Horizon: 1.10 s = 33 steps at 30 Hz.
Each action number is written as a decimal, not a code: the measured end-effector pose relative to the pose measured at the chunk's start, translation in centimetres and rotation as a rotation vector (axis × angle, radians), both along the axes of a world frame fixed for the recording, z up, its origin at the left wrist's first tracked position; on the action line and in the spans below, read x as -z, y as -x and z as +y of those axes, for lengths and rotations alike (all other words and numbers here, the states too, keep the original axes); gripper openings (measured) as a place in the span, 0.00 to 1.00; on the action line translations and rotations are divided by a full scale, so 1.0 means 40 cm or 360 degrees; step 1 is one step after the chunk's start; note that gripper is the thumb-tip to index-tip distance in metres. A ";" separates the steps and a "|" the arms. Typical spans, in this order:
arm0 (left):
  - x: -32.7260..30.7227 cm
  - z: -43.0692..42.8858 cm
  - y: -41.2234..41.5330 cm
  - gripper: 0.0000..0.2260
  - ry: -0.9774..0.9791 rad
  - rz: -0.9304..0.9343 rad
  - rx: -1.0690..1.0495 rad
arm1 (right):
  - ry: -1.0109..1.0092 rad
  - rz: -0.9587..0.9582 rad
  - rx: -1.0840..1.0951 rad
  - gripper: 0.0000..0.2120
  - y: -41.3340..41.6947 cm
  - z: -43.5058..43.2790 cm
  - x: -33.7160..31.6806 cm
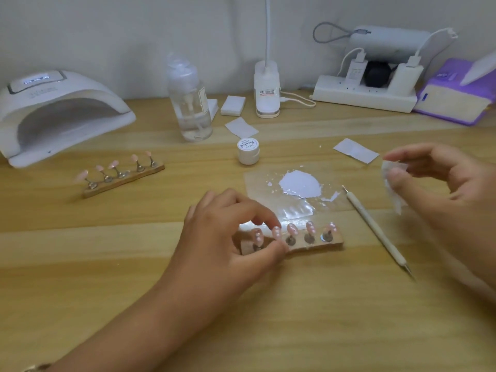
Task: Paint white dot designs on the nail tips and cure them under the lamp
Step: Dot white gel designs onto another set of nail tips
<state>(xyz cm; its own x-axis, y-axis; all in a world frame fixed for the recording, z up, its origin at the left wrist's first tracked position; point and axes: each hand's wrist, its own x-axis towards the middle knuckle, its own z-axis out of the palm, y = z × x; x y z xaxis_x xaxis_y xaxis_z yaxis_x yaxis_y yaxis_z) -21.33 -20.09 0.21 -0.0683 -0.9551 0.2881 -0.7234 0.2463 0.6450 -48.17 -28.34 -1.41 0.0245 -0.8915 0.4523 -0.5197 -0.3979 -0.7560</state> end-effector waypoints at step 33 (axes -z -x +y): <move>-0.005 0.008 -0.038 0.12 -0.0100 0.0024 0.0051 | -0.0059 0.0066 -0.0248 0.21 -0.039 0.047 -0.050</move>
